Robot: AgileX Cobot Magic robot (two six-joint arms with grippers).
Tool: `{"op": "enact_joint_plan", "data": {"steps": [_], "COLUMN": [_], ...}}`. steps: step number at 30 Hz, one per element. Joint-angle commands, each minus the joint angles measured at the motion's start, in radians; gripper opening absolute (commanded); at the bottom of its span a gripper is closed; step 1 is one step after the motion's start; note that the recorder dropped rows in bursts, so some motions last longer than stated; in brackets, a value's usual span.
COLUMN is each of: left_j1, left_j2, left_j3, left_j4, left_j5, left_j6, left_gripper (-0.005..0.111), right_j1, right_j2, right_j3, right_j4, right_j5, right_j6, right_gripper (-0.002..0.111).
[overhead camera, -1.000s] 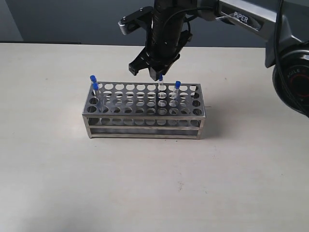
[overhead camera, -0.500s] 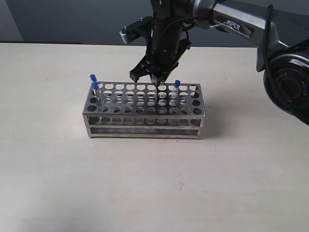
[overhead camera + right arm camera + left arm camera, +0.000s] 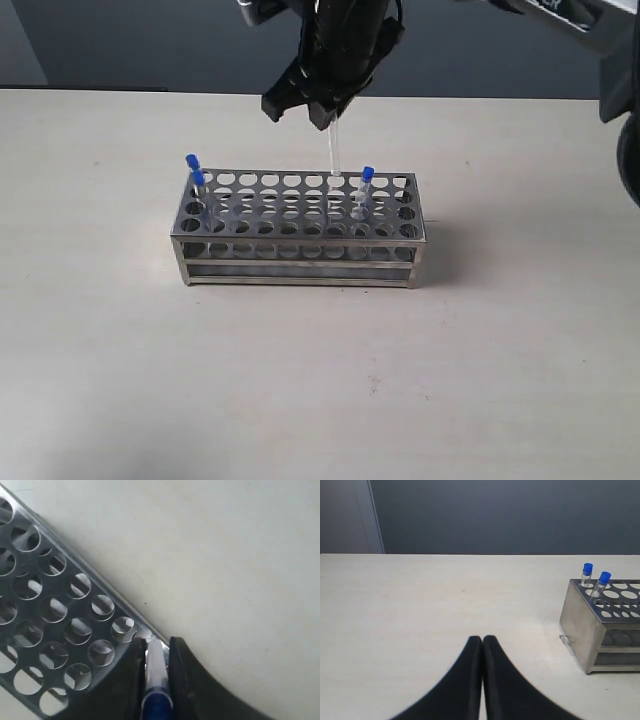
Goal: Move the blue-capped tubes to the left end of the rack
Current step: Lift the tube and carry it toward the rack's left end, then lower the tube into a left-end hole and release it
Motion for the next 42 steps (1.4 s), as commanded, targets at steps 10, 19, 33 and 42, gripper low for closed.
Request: {"op": "enact_joint_plan", "data": {"steps": [10,19,33,42], "left_j1": [-0.006,-0.006,-0.006,-0.006], "left_j2": [-0.004,-0.004,-0.004,-0.004], "left_j3": [-0.003,-0.003,-0.003,-0.003], "left_j4": [-0.001,-0.001,-0.001,0.001], "left_j5": [-0.004,-0.004,-0.004,-0.006], "left_j6": [-0.001,-0.001,-0.001,-0.001], "left_gripper": [0.001,0.001,0.001,0.001], "right_j1": [0.166,0.205,0.205,0.205], "right_j2": [-0.031,-0.002,0.065,0.089], "right_j3": [-0.005,-0.005,-0.005,-0.005], "right_j4": [0.120,0.190,0.200,0.215], "right_j5": [-0.031,-0.145,-0.191,-0.240], "right_j6": [-0.151,-0.212,-0.236,-0.236], "right_gripper": [0.000,-0.001,-0.001,-0.001]}}
